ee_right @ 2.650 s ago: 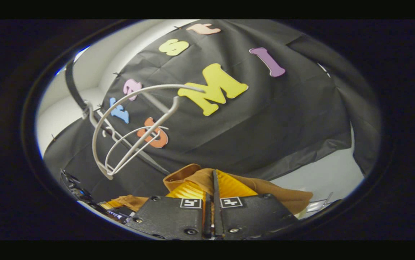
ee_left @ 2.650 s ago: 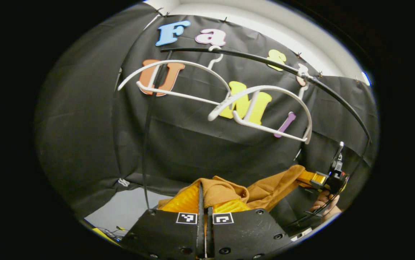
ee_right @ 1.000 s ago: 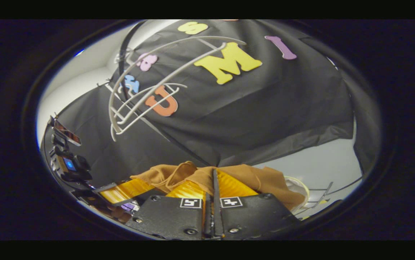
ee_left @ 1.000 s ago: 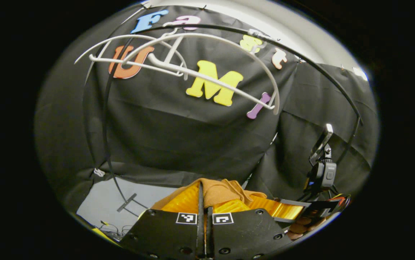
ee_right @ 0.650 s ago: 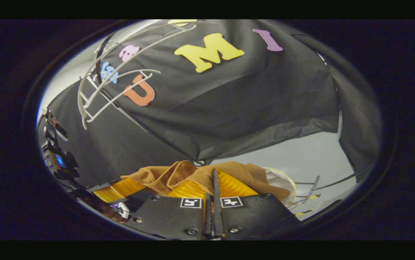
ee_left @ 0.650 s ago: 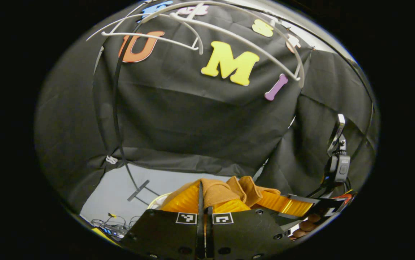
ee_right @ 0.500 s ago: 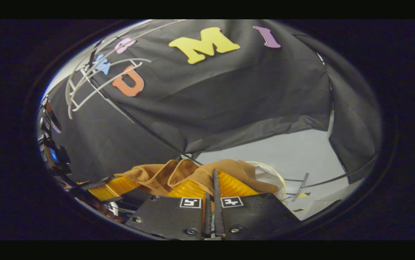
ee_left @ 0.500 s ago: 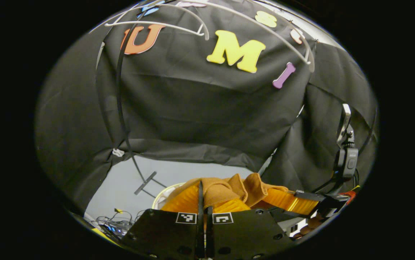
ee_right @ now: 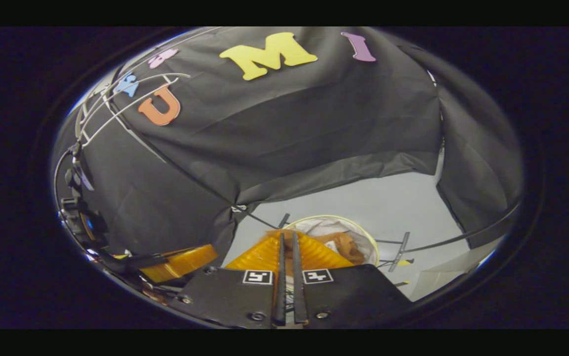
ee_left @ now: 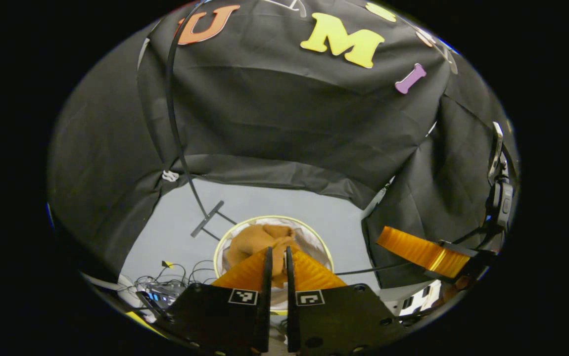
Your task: Grasp the clothes on the hanger with both hands and then place them into the laundry hamper below.
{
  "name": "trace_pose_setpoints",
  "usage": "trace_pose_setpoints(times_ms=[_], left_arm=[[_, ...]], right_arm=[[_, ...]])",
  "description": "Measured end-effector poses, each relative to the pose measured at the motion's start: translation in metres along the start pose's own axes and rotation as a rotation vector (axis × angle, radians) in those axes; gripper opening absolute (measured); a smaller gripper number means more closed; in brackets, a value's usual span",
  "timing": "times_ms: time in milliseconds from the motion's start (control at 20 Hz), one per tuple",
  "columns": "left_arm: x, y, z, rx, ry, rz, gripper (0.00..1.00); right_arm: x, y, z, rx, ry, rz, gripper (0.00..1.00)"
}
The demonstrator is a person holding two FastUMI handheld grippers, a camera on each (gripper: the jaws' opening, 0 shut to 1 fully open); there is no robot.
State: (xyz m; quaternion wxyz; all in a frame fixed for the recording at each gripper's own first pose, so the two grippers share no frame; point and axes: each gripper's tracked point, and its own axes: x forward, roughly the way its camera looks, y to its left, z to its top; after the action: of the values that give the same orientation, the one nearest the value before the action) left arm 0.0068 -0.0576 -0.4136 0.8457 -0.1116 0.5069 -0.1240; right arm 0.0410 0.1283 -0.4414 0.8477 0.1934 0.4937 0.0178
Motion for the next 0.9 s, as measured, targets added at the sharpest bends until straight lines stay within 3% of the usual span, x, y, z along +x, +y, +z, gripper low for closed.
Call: trace_pose_setpoints(times_ms=[50,100,150,300,400,450,600,750,800,900], left_arm=[[0.0,-0.001,0.002,0.01,-0.003,-0.003,0.29],[-0.003,0.0,0.001,0.023,0.001,-0.003,0.35],[-0.009,-0.002,0.001,0.037,0.001,-0.008,0.29],[-0.025,-0.007,0.014,0.108,-0.063,-0.017,0.8],[-0.041,-0.004,0.03,0.189,-0.155,0.0,0.85],[-0.052,-0.005,0.036,0.215,-0.191,0.005,0.96],[-0.086,-0.021,0.049,0.229,-0.279,-0.018,0.96],[-0.14,-0.034,0.068,0.217,-0.41,-0.033,0.97],[-0.164,-0.04,0.075,0.213,-0.46,-0.03,0.96],[-0.205,-0.048,0.083,0.21,-0.542,-0.018,1.0]], right_arm=[[-0.004,-0.003,0.0,-0.004,-0.004,-0.014,0.1],[-0.007,-0.005,0.001,-0.005,-0.01,-0.026,0.14],[-0.011,-0.01,0.001,-0.009,-0.017,-0.045,0.19],[-0.033,-0.022,0.003,-0.024,-0.052,-0.106,0.46],[-0.054,-0.026,0.016,-0.044,-0.122,-0.139,0.52],[-0.066,-0.031,0.022,-0.057,-0.164,-0.158,0.52],[-0.112,-0.039,0.04,-0.091,-0.282,-0.207,0.55],[-0.163,-0.031,0.055,-0.147,-0.384,-0.198,0.61],[-0.178,-0.032,0.058,-0.168,-0.411,-0.196,0.72],[-0.216,-0.028,0.067,-0.205,-0.484,-0.185,0.71]])
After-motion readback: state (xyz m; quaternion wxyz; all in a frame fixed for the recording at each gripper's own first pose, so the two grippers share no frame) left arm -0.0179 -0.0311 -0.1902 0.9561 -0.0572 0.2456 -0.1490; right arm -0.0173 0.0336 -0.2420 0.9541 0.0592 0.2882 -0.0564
